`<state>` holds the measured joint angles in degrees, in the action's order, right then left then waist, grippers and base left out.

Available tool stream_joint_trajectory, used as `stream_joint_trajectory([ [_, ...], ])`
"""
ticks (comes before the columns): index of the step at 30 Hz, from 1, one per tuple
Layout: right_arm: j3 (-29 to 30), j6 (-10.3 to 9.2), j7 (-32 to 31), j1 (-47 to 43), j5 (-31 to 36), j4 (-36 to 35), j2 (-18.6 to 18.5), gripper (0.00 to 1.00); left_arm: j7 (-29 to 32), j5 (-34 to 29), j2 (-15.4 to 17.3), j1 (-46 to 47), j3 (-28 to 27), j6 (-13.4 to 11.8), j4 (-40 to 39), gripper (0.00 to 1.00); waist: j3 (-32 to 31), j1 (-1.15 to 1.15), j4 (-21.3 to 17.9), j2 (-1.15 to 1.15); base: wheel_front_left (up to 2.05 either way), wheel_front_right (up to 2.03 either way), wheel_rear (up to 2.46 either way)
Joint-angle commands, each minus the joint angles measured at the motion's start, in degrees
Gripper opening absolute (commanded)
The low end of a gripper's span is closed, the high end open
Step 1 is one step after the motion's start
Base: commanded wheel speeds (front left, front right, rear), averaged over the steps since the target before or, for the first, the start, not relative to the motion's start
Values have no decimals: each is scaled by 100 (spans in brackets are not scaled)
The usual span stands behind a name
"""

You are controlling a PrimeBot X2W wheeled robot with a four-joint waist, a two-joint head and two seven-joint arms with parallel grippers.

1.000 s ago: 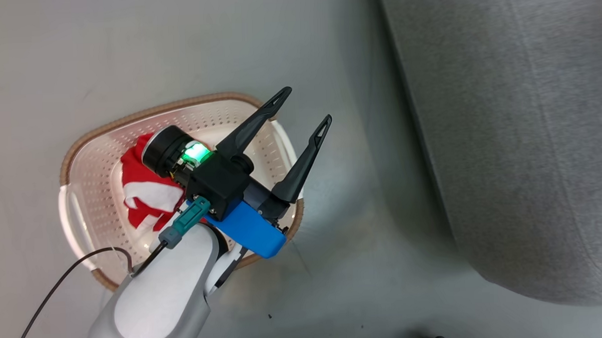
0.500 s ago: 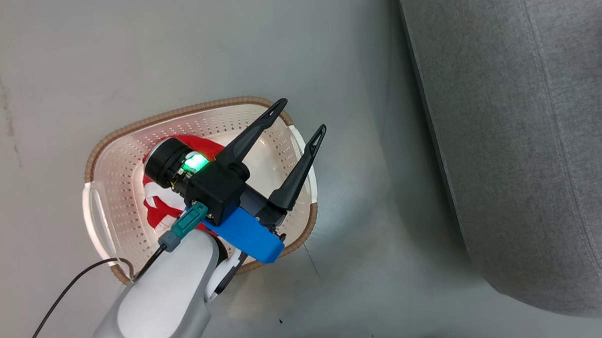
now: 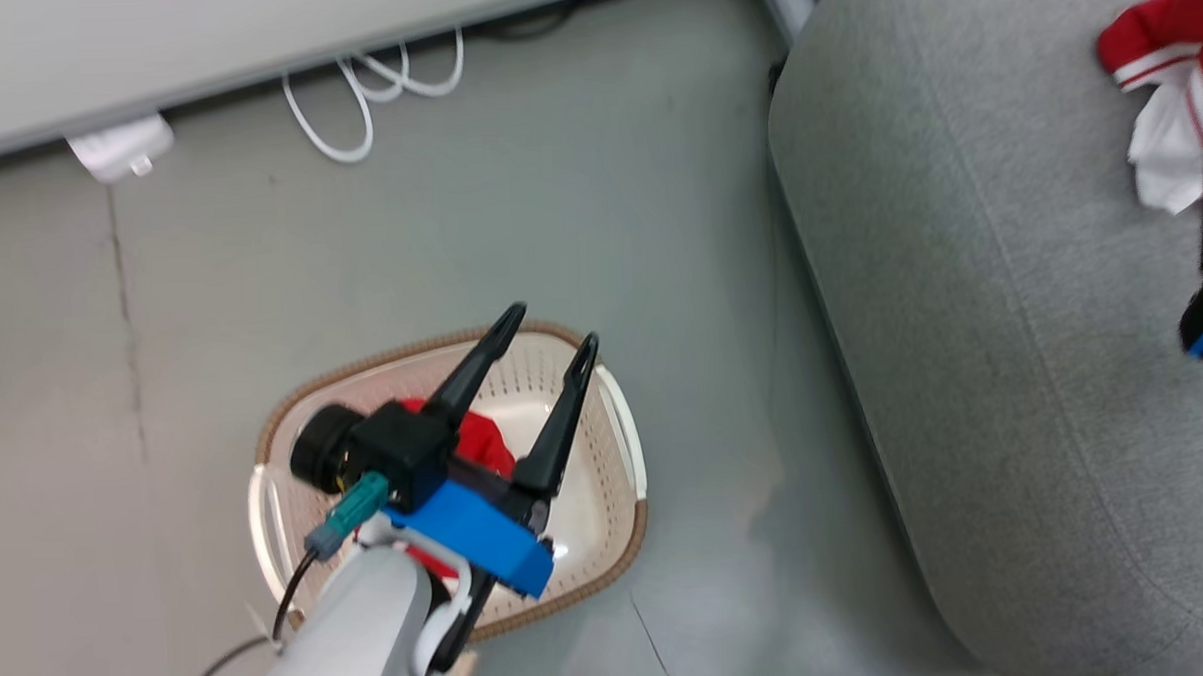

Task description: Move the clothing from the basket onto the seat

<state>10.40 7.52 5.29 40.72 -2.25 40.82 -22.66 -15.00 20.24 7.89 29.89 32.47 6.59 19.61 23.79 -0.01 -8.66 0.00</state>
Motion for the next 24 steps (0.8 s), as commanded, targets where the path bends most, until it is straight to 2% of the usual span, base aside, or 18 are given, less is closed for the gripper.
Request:
stream_joint_trajectory([
  [1,-177,-5,15,-441,-39,-205,81,100,-20,65,-47,-329,-139,-28,56,100,-761,1,68,0,0,0,0],
  [5,-460,-6,-63,-1154,-162,-858,100,100,-21,128,-121,-804,-431,-55,135,100,-1350,1,153,0,0,0,0],
  [12,-629,-6,-317,-2474,-395,-2397,475,100,-22,101,-201,-1448,-908,-73,285,100,-2018,1,342,0,0,0,0],
  [20,-602,-5,-661,-3433,-205,-3649,882,100,-23,23,-240,-1822,-1369,-91,280,100,-2325,1,580,0,0,0,0],
  [24,-527,-6,-613,-3818,-86,-4024,1112,100,-22,-48,-286,-1964,-1609,-116,224,100,-2380,1,772,0,0,0,0],
])
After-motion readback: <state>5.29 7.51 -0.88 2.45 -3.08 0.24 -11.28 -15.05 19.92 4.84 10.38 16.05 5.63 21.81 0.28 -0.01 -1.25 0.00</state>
